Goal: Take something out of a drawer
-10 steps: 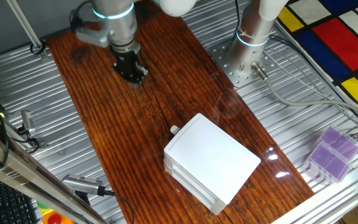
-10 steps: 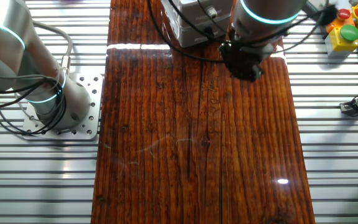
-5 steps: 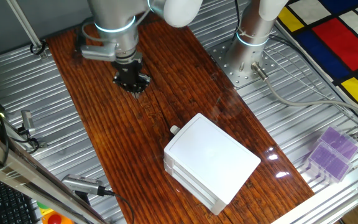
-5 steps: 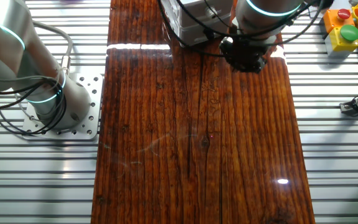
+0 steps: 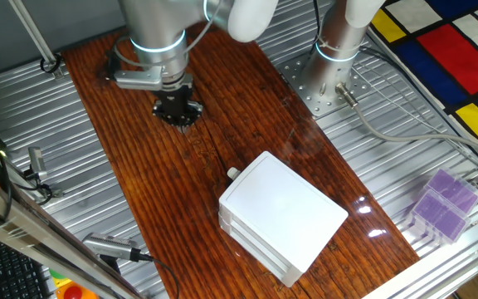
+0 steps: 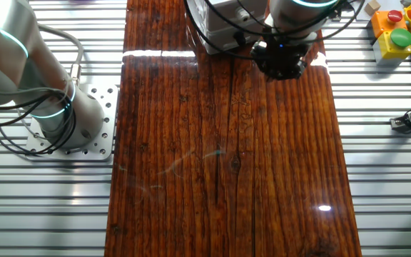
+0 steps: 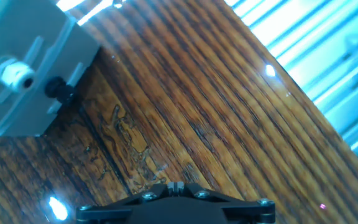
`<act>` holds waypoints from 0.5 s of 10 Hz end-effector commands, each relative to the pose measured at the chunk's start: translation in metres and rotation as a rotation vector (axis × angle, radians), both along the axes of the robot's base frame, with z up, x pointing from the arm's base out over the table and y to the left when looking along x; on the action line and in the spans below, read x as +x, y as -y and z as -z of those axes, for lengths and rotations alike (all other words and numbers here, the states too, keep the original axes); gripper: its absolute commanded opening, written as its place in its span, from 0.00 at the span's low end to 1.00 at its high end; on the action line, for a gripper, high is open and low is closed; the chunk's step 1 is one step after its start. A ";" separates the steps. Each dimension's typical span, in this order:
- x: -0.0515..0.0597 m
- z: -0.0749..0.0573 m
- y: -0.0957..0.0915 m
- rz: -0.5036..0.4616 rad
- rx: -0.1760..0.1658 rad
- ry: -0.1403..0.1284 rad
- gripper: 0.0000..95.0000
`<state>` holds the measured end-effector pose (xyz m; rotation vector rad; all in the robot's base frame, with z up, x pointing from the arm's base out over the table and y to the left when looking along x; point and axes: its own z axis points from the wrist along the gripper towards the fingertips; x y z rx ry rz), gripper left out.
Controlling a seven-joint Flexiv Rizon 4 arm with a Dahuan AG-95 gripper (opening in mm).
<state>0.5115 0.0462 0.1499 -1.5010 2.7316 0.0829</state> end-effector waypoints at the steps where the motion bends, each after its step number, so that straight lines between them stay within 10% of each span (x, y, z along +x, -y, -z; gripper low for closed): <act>1: 0.000 0.000 0.000 -0.009 0.002 0.011 0.00; 5: 0.000 0.000 0.000 -0.290 0.028 0.033 0.00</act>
